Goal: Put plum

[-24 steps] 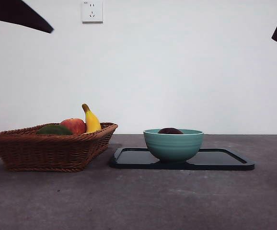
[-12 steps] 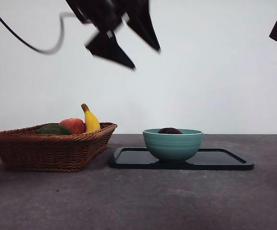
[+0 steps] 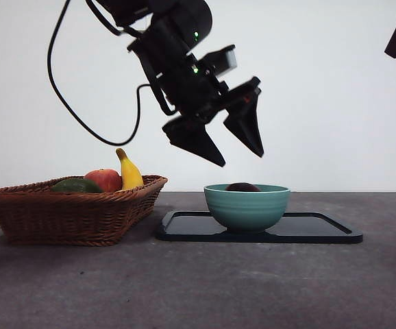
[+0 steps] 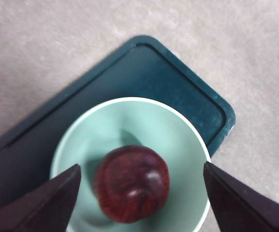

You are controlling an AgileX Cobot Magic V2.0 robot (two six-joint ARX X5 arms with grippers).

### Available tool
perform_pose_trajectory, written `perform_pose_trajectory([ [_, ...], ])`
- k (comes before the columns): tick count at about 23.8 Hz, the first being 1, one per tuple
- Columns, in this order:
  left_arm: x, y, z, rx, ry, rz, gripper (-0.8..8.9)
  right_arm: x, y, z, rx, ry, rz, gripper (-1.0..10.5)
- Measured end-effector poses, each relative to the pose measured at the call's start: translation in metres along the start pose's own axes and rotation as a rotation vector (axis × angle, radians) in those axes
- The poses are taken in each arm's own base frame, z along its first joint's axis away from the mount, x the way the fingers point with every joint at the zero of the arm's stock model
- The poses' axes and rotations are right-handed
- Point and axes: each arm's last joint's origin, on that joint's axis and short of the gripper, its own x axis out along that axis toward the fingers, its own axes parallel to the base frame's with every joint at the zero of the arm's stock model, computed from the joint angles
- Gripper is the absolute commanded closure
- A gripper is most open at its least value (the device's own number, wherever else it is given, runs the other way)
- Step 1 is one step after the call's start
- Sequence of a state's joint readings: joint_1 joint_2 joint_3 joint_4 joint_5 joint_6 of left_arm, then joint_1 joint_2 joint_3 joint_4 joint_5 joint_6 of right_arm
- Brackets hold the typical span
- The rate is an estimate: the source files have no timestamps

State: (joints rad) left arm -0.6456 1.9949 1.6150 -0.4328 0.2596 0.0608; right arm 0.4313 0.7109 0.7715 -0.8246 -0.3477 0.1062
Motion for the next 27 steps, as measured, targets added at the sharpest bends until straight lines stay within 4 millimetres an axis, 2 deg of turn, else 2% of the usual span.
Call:
perform_pose_trajectory([
  [6, 0.023, -0.002, -0.011, 0.012, 0.054, 0.037, 4.07, 0.000, 0.000, 0.000, 0.004, 0.000, 0.000, 7.3],
  [15, 0.034, -0.003, -0.016, 0.029, 0.074, 0.032, 4.08, 0.000, 0.000, 0.000, 0.004, 0.000, 0.000, 7.3],
  [27, 0.035, -0.006, -0.015, 0.038, 0.066, 0.027, 4.08, 0.000, 0.000, 0.000, 0.002, -0.004, 0.000, 7.3],
])
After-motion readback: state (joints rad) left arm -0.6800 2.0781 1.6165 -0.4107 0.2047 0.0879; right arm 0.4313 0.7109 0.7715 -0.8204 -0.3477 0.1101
